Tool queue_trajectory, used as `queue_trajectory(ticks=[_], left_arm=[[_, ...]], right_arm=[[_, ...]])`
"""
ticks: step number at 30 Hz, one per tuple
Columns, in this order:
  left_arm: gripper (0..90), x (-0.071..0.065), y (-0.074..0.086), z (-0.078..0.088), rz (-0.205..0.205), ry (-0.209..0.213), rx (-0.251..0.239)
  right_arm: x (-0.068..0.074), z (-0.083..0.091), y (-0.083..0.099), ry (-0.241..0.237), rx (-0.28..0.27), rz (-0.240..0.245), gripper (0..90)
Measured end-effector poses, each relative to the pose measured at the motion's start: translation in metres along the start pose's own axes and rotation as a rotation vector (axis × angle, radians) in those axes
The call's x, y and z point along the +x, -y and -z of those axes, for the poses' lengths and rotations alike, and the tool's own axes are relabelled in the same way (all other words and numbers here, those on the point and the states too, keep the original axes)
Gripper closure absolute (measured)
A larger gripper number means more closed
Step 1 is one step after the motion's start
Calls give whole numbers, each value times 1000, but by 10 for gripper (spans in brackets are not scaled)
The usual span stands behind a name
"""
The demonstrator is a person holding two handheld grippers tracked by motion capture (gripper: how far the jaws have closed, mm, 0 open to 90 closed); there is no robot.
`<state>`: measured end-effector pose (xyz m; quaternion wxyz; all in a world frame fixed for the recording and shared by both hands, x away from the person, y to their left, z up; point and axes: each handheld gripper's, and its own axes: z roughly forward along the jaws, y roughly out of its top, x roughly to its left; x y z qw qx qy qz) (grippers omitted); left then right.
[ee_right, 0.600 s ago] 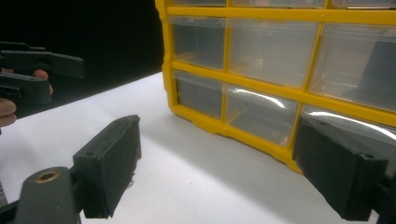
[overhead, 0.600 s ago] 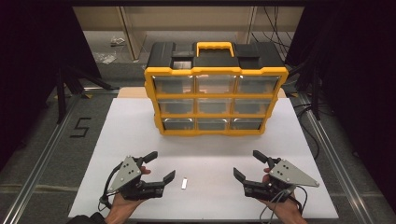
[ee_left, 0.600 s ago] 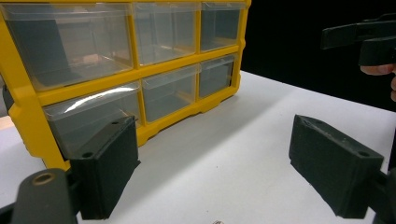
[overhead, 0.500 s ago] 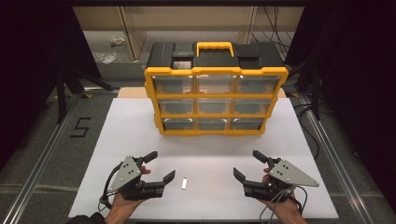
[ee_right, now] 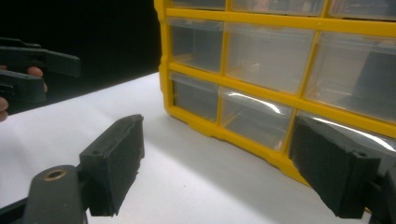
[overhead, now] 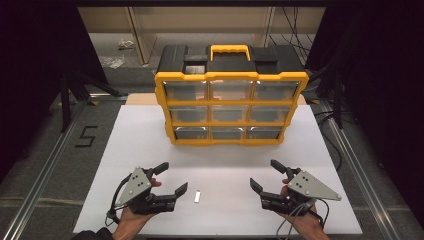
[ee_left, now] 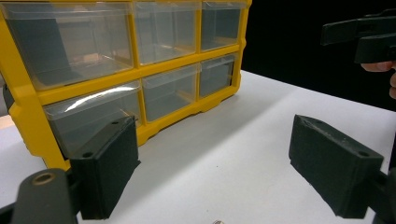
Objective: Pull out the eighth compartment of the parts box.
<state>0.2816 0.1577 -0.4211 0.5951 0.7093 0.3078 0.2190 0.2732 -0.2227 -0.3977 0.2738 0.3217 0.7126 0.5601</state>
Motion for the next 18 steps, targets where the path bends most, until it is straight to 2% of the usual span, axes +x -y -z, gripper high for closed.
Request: queue_trajectory(ticks=[5,8,18], left_arm=[[154,0,0,-1,2,1,4],[154,0,0,0,1,2,2],[154,0,0,0,5,2,2]], right_arm=[[-1,-2,-3,21,5,47,212],[-2,-4,-5,37,0,91,220],[0,-20,-14,68,49,223,226]])
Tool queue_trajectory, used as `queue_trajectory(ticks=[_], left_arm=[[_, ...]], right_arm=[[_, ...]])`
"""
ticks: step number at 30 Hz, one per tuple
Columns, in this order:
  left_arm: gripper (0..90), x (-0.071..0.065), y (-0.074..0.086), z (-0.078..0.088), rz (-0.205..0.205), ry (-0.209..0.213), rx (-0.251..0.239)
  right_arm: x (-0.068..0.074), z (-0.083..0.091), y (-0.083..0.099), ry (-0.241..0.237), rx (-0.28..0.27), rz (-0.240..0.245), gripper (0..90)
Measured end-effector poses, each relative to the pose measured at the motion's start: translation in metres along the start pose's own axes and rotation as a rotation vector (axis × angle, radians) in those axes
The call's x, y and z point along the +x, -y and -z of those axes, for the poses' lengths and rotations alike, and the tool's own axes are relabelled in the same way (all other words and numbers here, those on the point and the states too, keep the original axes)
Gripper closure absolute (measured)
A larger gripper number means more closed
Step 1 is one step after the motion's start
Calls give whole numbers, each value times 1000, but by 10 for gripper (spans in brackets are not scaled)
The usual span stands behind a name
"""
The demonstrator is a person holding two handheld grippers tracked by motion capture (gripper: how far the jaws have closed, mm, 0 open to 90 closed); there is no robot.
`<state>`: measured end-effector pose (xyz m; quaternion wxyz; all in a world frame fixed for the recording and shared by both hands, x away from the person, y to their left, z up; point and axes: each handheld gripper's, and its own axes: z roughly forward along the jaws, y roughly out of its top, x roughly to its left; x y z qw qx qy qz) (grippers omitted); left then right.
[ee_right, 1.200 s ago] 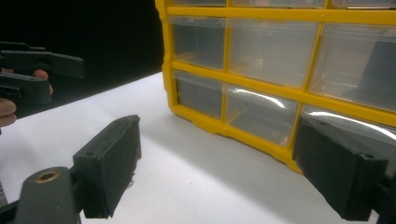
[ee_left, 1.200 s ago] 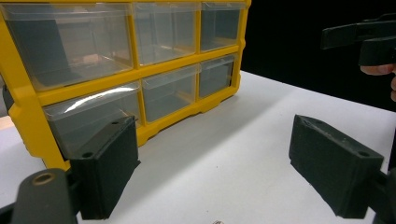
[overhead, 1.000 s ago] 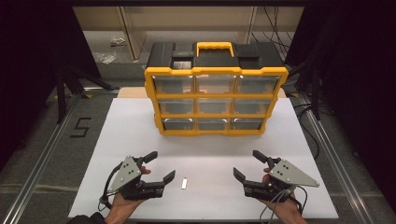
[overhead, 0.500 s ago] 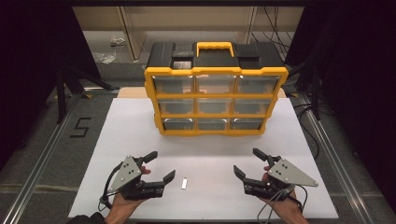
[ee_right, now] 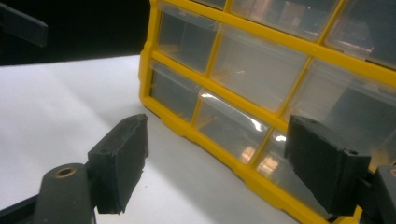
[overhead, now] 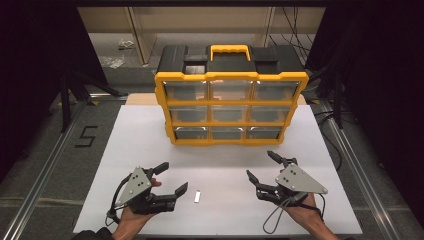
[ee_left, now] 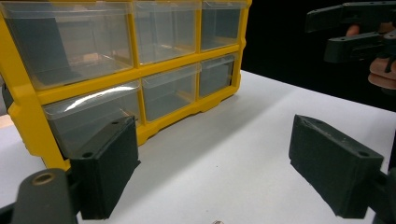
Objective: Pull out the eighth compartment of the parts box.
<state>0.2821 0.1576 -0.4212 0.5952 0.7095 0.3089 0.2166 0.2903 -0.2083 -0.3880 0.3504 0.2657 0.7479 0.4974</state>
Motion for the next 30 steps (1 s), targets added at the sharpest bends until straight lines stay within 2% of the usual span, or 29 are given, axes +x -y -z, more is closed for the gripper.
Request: queue_trajectory(ticks=[11,20,30], left_arm=[[154,0,0,0,4,0,0],[154,0,0,-1,6,3,1],[154,0,0,-1,7,3,-2]], right_arm=[[-2,-19,-8,39,38,147,233],[-4,-34,-11,71,70,239,237],[2,-53,-10,94,105,366,245]])
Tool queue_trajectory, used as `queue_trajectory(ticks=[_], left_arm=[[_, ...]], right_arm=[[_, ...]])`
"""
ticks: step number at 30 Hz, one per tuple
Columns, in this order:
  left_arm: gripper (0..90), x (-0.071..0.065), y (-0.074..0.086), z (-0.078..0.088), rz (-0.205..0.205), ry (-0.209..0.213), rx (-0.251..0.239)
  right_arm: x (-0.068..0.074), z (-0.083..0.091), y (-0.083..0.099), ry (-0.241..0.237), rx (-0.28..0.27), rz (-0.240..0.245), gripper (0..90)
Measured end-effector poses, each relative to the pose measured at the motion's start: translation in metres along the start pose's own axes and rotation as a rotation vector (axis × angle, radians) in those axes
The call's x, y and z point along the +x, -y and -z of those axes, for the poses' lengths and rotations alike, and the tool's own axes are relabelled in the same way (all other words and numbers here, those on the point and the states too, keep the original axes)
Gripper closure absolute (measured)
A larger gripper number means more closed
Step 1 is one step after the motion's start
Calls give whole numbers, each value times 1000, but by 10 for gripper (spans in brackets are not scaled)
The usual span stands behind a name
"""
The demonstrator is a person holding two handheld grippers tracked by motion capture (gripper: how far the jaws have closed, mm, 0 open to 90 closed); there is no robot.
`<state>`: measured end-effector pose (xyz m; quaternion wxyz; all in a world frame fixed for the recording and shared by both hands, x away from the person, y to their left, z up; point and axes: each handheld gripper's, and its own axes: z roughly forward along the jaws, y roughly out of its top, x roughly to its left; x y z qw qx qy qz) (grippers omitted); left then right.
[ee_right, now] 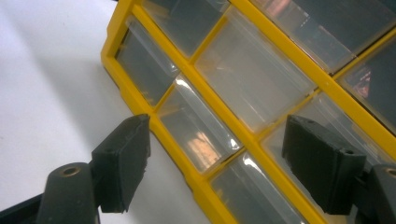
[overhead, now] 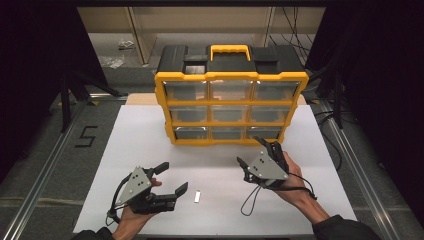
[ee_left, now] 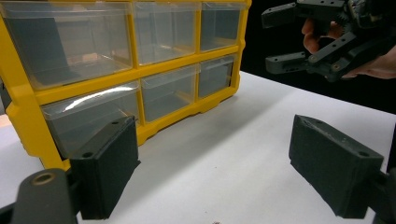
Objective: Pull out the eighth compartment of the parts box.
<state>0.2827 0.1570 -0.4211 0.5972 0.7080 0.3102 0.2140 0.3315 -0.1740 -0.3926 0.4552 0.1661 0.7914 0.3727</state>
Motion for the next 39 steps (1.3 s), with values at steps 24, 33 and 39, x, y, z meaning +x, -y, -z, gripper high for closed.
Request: queue_trajectory(ticks=[24,33,39], left_arm=[[154,0,0,0,7,4,-1],[154,0,0,0,5,6,-1],[154,0,0,-1,8,8,1]], right_arm=[[16,-53,6,118,76,339,312],[20,-73,12,142,106,453,384],[23,-83,13,155,120,504,424]])
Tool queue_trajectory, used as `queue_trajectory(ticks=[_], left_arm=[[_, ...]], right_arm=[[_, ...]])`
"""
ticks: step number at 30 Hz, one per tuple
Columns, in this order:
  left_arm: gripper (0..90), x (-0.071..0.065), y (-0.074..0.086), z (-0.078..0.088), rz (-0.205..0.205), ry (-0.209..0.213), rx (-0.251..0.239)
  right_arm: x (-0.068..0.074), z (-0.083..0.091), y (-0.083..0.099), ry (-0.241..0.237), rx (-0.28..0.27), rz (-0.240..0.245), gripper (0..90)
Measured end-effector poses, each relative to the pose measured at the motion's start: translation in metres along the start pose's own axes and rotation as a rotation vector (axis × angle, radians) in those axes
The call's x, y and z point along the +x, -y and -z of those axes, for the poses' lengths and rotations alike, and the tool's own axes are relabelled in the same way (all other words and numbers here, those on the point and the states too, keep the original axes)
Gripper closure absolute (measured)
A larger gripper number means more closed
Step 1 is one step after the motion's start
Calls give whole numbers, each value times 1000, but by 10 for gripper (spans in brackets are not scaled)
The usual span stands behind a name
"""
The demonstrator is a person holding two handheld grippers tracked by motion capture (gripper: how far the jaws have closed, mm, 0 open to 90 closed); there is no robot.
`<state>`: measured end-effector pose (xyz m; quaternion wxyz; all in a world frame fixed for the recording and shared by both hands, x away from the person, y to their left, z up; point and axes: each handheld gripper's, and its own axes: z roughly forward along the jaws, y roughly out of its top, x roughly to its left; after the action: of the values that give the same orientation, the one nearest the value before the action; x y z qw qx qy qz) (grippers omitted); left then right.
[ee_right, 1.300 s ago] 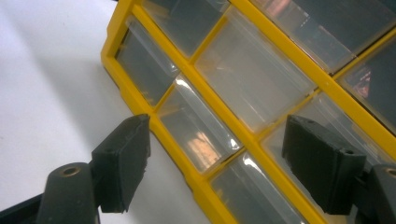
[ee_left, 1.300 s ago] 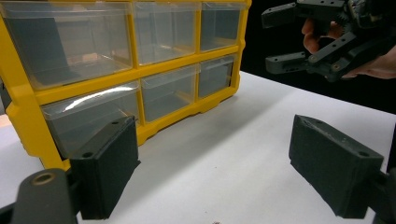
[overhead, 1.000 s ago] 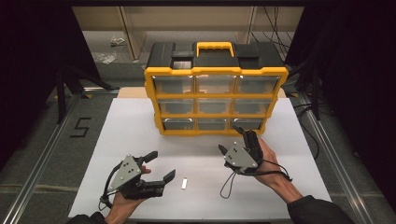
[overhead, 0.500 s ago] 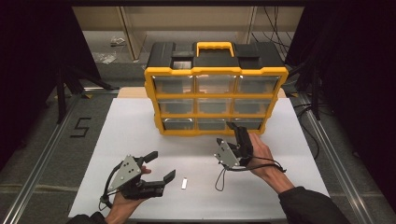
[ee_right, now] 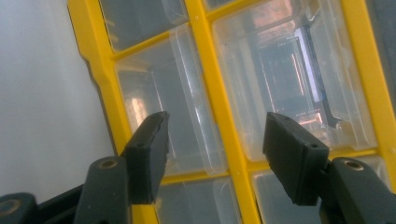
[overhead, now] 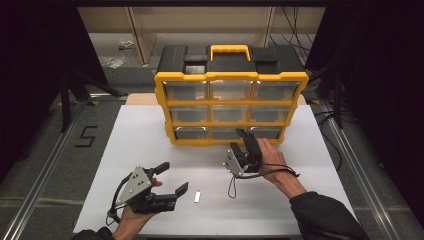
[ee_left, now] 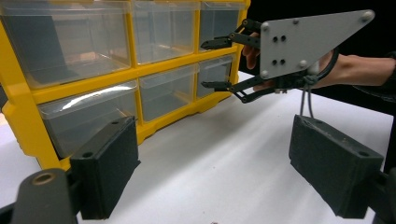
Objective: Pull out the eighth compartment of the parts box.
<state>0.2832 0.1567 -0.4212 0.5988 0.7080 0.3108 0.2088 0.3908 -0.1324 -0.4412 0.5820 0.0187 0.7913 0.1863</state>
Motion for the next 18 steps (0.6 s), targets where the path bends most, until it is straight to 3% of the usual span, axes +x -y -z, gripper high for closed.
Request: queue_trajectory(ticks=[18], left_arm=[[154,0,0,0,0,4,1]], right_arm=[[5,-24,1,10,40,80,512]])
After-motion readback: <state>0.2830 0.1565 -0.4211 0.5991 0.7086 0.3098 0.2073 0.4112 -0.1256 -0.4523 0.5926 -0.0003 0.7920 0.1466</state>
